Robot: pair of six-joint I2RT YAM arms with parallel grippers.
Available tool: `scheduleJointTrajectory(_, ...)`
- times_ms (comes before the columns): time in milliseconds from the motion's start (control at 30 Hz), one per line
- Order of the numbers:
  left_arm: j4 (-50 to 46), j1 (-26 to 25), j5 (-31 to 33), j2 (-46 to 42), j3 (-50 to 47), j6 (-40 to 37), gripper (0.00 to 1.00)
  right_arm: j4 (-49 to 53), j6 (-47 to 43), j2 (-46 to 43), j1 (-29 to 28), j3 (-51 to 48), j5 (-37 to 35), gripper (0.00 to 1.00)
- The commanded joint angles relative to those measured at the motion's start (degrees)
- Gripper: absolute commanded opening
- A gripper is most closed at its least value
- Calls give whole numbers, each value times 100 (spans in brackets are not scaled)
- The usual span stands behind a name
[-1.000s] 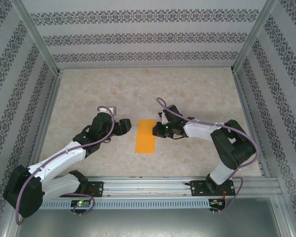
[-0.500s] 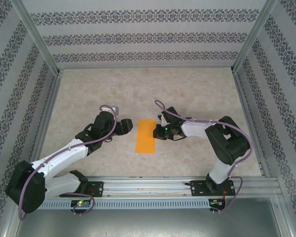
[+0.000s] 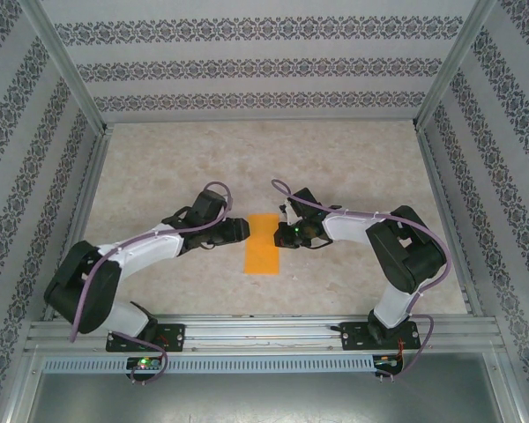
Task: Fold a paper plane with a square sheet of paper (fold left side to right side)
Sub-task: Third fold the triangle at the center of the table.
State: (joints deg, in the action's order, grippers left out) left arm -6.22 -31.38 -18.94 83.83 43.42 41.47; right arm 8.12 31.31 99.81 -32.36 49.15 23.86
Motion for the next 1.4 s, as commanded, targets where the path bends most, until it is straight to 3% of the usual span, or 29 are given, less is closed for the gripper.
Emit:
scheduleJointTrajectory(0,-316,59,-378,289,196,203,50,364,-142,188,54,8,-303,0)
scheduleJointTrajectory(200,-355,26,-669,775,382,170,43,318,-109,223,46,-10,-268,0)
scheduleJointTrajectory(600,-47,16,-840,1255,439,200,42,245,-69,254,29,-37,-197,0)
scheduleJointTrajectory(933,380,17,-1172,1407,355,342,30,232,-75,302,29,-19,-171,0)
scheduleJointTrajectory(1367,824,15,-1280,1383,222,546,32,225,-89,293,28,-37,-162,0)
